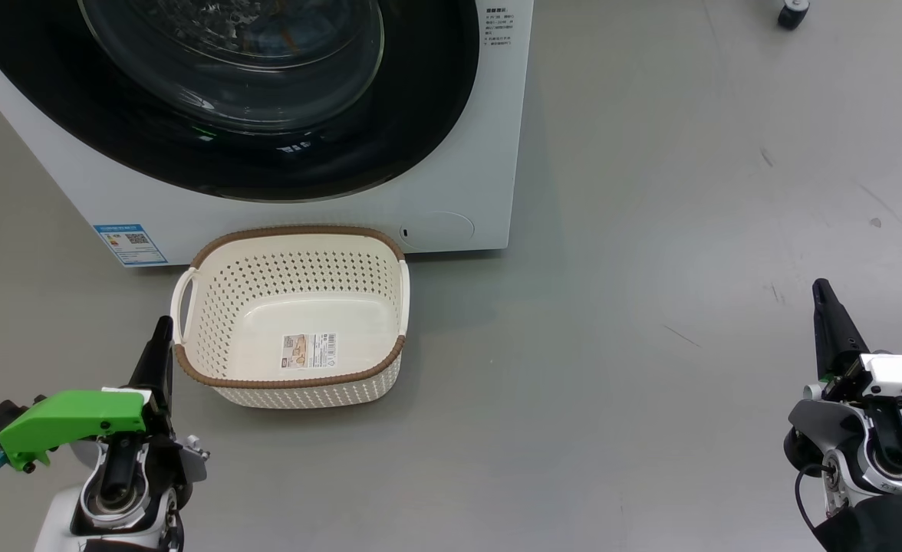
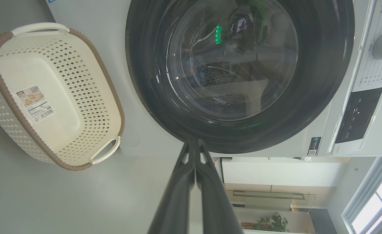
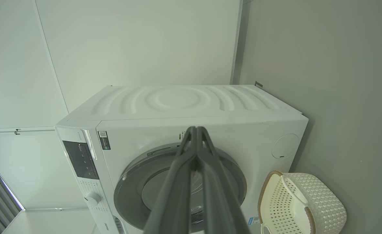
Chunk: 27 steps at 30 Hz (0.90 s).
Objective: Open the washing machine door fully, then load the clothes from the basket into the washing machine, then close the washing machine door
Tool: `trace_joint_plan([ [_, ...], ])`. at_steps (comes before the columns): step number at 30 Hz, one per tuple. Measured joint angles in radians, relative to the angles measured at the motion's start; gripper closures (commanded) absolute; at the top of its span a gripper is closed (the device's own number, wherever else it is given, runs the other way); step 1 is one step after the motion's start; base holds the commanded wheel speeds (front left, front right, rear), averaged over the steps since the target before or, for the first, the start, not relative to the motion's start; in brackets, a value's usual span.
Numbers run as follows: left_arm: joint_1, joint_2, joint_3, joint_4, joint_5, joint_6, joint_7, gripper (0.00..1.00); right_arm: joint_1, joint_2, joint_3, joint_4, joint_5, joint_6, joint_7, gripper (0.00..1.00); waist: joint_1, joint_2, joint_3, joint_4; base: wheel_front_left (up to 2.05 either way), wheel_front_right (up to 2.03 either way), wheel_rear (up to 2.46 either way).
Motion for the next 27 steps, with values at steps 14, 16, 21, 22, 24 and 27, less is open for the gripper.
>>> trace_joint_plan([
  [14,0.0,0.0,0.001,0.001,0.0,0.0,0.0,1.0,0.0,0.0,-0.001,0.0,0.0,0.0,0.0,1.0,0.0,0.0,0.0,0.0,0.0,0.0,0.0],
  [16,0.0,0.0,0.001,0.001,0.0,0.0,0.0,1.0,0.0,0.0,-0.001,0.0,0.0,0.0,0.0,1.0,0.0,0.0,0.0,0.0,0.0,0.0,0.0],
  [21,0.0,0.0,0.002,0.001,0.0,0.0,0.0,1.0,0.0,0.001,-0.001,0.0,0.0,0.0,0.003,1.0,0.0,0.0,0.0,0.0,0.0,0.0,0.0],
  [22,0.0,0.0,0.002,0.002,0.0,0.0,0.0,1.0,0.0,0.001,-0.001,0.0,0.0,0.0,0.003,1.0,0.0,0.0,0.0,0.0,0.0,0.0,0.0],
  [24,0.0,0.0,0.002,0.002,0.0,0.0,0.0,1.0,0.0,0.001,-0.001,0.0,0.0,0.0,0.003,1.0,0.0,0.0,0.0,0.0,0.0,0.0,0.0],
  [27,0.0,0.0,0.002,0.002,0.0,0.0,0.0,1.0,0.0,0.001,-0.001,0.0,0.0,0.0,0.003,1.0,0.0,0.0,0.0,0.0,0.0,0.0,0.0],
])
